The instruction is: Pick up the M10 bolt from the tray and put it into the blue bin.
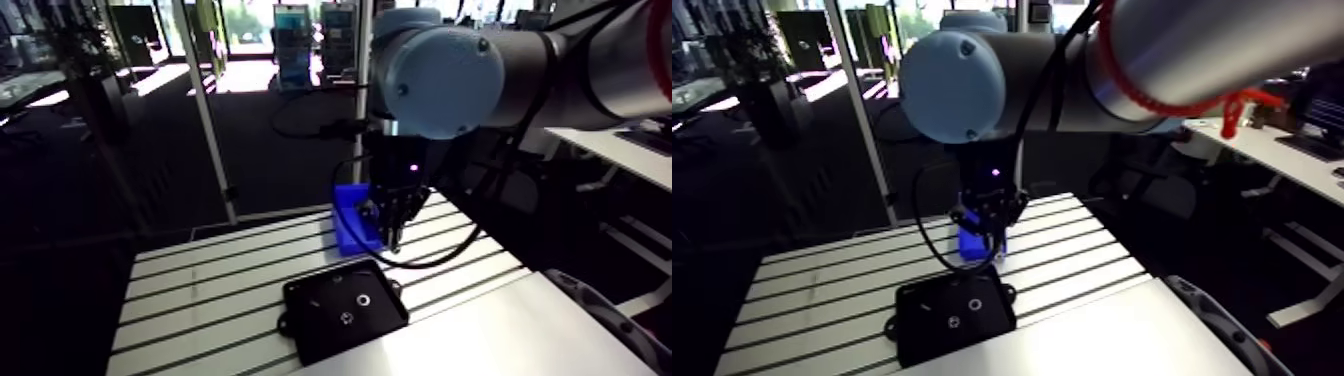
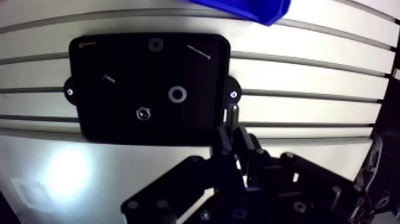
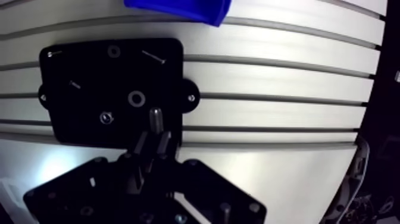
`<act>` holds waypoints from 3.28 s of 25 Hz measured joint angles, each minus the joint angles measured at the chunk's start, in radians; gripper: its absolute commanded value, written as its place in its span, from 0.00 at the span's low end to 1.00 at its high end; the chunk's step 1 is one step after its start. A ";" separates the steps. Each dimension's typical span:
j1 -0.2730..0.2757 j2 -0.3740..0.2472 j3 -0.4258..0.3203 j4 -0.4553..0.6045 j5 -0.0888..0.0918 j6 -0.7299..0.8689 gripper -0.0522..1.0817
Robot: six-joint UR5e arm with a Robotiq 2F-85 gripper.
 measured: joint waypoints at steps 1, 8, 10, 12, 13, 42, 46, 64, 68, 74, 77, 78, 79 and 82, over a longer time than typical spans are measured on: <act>0.001 -0.004 -0.013 0.015 0.000 -0.002 0.97; 0.018 -0.010 -0.148 0.143 0.021 -0.056 0.97; 0.021 -0.006 -0.195 0.178 0.031 -0.089 0.97; 0.023 0.004 -0.236 0.204 0.036 -0.133 0.97; 0.023 0.010 -0.254 0.214 0.038 -0.158 0.97; 0.018 0.269 -0.493 0.229 0.030 -1.218 0.99; 0.020 0.301 -0.503 0.220 0.031 -1.271 0.99; 0.049 0.394 -0.482 0.127 0.025 -1.285 0.99; 0.057 0.413 -0.470 0.102 0.018 -1.283 0.99; 0.062 0.444 -0.461 0.070 0.002 -1.276 0.99; 0.067 0.462 -0.456 0.041 -0.010 -1.274 0.98; 0.068 0.468 -0.455 0.032 -0.016 -1.273 0.98; 0.070 0.474 -0.455 0.026 -0.020 -1.273 0.98; 0.077 0.491 -0.452 0.010 -0.032 -1.269 0.98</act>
